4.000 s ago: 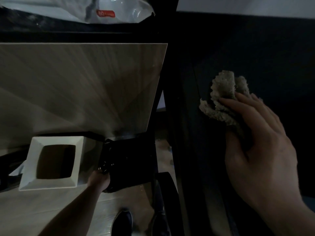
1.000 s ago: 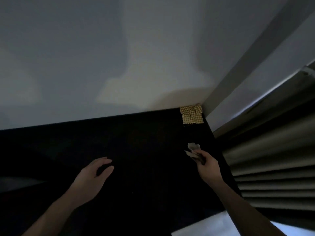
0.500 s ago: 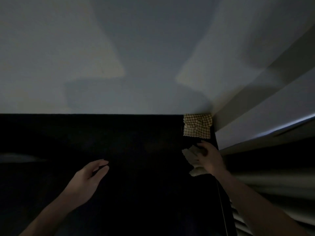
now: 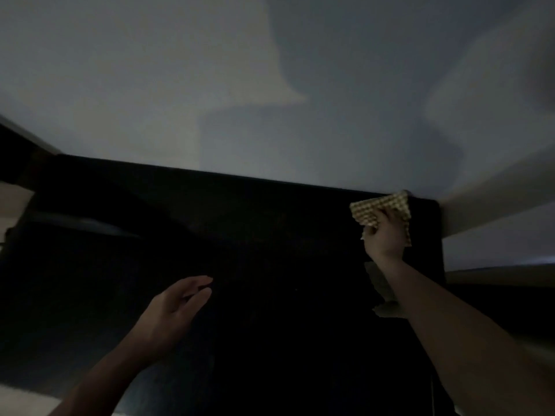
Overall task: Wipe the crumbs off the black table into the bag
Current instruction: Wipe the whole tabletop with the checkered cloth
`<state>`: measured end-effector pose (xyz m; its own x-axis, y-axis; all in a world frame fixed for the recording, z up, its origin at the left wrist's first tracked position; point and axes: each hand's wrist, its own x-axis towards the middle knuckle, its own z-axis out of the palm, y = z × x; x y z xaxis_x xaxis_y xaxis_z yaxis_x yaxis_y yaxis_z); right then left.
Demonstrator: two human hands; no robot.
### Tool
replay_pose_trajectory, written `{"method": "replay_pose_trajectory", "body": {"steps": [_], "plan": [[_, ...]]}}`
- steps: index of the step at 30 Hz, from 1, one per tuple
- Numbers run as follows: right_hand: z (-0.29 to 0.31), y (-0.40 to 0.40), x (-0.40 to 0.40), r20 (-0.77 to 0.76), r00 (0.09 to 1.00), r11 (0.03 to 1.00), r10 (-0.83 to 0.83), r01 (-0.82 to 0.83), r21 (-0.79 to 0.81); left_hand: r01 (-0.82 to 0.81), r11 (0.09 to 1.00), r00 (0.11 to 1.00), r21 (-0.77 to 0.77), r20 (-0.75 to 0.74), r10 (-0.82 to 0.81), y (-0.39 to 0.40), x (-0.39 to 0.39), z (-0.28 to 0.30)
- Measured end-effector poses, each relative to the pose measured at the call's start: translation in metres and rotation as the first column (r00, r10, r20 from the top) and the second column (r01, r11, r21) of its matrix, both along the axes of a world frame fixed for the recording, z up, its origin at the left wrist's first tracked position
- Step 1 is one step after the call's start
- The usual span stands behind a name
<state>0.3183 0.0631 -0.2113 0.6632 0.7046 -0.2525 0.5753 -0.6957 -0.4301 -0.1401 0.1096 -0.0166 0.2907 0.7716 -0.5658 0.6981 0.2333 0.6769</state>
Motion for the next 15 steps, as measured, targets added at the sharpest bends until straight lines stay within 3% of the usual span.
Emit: {"method": "replay_pose_trajectory", "body": {"steps": [3, 7, 10, 15], "plan": [[0.013, -0.011, -0.058, -0.063, 0.989, 0.984, 0.134, -0.125, 0.125, -0.006, 1.000, 0.999, -0.010, 0.046, 0.006, -0.011, -0.013, 0.008], [0.034, -0.031, -0.129, -0.225, 0.921, 0.948, 0.317, -0.298, 0.114, 0.021, 1.000, 0.998, -0.015, 0.051, -0.021, -0.022, -0.037, 0.016], [0.039, -0.053, -0.184, -0.297, 0.897, 0.943, 0.329, -0.330, 0.047, 0.036, 0.999, 0.997, -0.025, 0.070, -0.034, -0.026, -0.063, 0.019], [0.037, -0.095, -0.301, -0.195, 0.949, 0.962, 0.247, -0.264, -0.065, 0.043, 0.996, 0.991, -0.072, 0.130, -0.033, -0.028, -0.119, 0.018]]}}
